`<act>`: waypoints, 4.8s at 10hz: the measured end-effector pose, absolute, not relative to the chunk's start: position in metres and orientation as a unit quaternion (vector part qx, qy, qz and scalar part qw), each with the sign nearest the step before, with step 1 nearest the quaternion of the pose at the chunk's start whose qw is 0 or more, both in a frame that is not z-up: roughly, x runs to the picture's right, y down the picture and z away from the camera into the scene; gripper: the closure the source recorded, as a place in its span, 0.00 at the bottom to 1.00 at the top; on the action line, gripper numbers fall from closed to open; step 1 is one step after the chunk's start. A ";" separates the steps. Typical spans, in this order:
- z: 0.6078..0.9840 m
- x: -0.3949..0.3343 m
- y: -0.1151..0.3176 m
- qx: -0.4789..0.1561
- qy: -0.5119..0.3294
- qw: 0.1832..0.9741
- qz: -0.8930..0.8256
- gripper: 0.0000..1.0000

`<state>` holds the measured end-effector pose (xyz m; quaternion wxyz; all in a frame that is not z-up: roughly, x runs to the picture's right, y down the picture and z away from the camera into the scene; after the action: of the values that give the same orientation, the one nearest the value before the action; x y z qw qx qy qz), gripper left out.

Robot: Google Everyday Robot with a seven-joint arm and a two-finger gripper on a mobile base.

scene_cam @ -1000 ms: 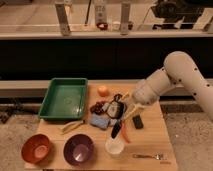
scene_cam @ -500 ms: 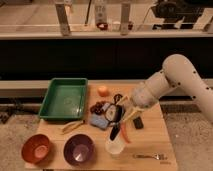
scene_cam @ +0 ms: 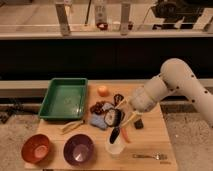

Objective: Place brush in paper cup

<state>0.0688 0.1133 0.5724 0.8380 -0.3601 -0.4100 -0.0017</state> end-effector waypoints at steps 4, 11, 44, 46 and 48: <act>0.588 0.072 0.130 -0.373 -0.414 0.831 -0.017 1.00; 0.609 0.074 0.144 -0.357 -0.438 0.824 -0.036 1.00; 0.657 0.069 0.177 -0.381 -0.400 0.833 -0.032 0.41; 0.657 0.068 0.177 -0.381 -0.400 0.833 -0.032 0.23; 0.659 0.069 0.179 -0.379 -0.399 0.834 -0.040 0.20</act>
<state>0.0686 0.1789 0.6586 0.8337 -0.3792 -0.3994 -0.0401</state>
